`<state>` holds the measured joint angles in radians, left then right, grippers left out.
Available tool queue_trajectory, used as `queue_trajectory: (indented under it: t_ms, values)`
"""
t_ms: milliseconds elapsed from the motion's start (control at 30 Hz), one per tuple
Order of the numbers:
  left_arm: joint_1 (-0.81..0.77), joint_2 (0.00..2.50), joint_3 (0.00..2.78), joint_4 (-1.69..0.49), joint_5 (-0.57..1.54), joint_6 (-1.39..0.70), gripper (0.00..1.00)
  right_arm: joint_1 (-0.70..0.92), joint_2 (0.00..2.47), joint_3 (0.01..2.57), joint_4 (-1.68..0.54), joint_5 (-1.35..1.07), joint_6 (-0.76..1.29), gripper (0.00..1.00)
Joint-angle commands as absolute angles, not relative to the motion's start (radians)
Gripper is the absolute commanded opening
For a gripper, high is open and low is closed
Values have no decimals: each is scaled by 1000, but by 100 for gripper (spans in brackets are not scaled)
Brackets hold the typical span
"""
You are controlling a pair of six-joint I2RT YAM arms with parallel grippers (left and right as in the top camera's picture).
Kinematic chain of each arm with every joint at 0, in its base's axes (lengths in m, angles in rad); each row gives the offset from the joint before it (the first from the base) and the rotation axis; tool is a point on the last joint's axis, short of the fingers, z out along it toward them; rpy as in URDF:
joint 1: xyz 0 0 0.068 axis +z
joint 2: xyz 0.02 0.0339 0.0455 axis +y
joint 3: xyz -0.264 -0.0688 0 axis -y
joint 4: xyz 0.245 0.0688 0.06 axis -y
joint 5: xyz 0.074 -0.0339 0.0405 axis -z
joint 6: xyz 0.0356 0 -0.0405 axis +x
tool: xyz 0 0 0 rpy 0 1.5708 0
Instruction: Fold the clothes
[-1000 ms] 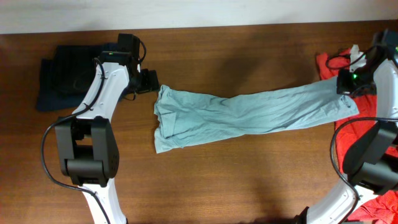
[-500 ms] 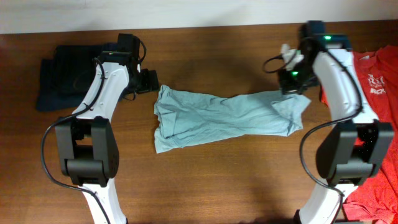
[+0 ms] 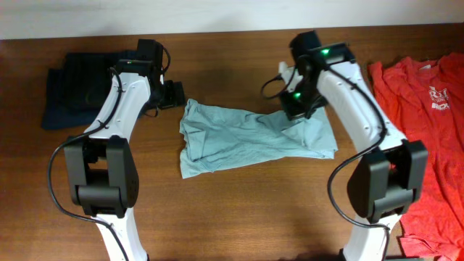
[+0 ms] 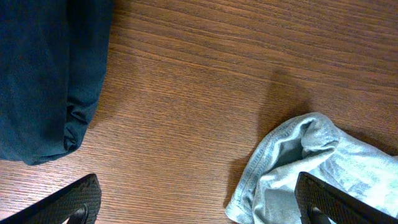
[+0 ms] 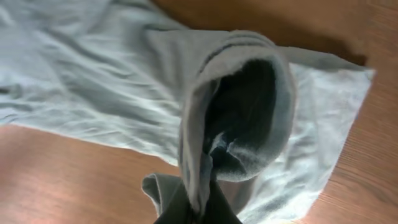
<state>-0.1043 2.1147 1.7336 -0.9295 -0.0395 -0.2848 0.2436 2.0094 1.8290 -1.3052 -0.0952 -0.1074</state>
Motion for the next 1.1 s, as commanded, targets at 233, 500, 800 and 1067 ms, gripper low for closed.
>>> queue_trajectory:
  t_ms: [233,500,800,1067]
  values:
    - [-105,2092,1747,-928,-29,-284,99,333,2016,1844,-1277,-98,-96,4]
    - [-105,2092,1747,-928,-29,-284,99,336,2056,1835,-1237,-150,-95,5]
    - [-105,2092,1747,-928,-29,-284,99,351,2088,1831,-1225,-208,-96,45]
    - [-105,2092,1747,-928,-29,-284,99,346,2082,1834,-1216,-377,-172,72]
